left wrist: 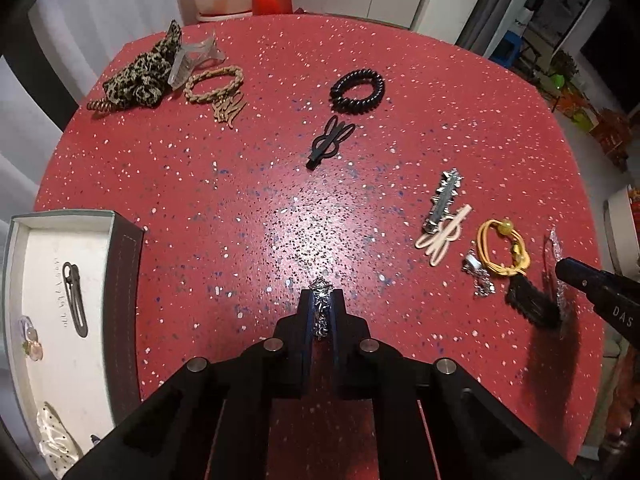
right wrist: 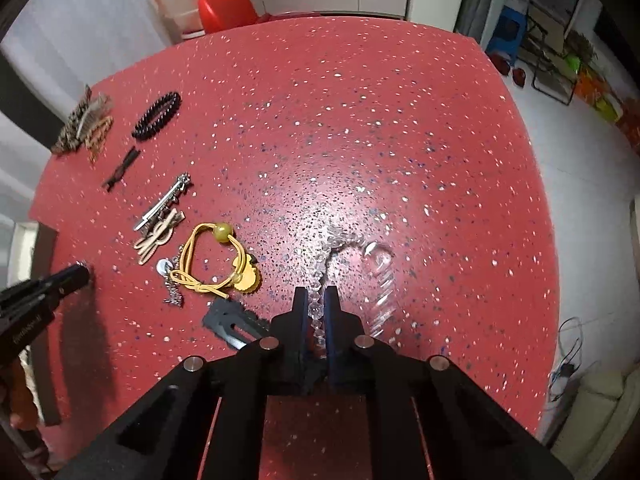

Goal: Organize jewelry
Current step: 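Carry the silver charm and bead bracelet over the white tray with both tools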

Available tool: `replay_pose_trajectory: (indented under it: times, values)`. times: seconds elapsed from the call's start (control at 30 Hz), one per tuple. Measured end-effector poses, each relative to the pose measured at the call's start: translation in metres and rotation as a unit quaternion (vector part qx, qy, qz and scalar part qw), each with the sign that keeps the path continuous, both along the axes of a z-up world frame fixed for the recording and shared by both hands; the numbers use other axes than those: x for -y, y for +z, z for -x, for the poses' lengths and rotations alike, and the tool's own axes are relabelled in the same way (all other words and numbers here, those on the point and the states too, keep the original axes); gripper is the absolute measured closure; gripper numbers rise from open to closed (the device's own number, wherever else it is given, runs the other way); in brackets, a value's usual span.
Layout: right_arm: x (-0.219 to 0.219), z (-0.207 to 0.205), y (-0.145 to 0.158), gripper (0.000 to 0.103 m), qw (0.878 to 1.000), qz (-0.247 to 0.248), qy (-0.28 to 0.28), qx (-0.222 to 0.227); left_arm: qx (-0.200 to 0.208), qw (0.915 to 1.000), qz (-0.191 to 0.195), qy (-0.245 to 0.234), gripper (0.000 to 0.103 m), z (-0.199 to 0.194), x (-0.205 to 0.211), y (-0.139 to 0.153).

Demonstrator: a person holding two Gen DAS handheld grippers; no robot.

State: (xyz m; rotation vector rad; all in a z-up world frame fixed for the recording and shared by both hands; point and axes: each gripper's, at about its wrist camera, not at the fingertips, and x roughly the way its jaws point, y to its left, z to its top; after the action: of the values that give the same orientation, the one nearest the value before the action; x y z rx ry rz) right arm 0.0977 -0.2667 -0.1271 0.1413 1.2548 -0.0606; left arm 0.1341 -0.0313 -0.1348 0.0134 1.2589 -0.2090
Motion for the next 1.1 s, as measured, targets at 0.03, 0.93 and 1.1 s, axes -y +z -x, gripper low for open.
replay_pose_trajectory:
  times: [0.03,0.93,1.1]
  values:
    - [0.002,0.002,0.001,0.095,1.0,-0.004,-0.004,0.001,0.002,1.0,0.001,-0.001,0.094,0.006,-0.002,0.003]
    - [-0.007,0.073,0.064,0.095,0.994,-0.09,-0.064,0.004,0.013,0.9989,0.037,-0.027,0.094,0.07,-0.035,0.075]
    - [-0.022,0.082,0.075,0.095,0.994,-0.096,-0.057,0.004,0.016,0.9989,0.039,-0.023,0.094,0.085,-0.051,0.086]
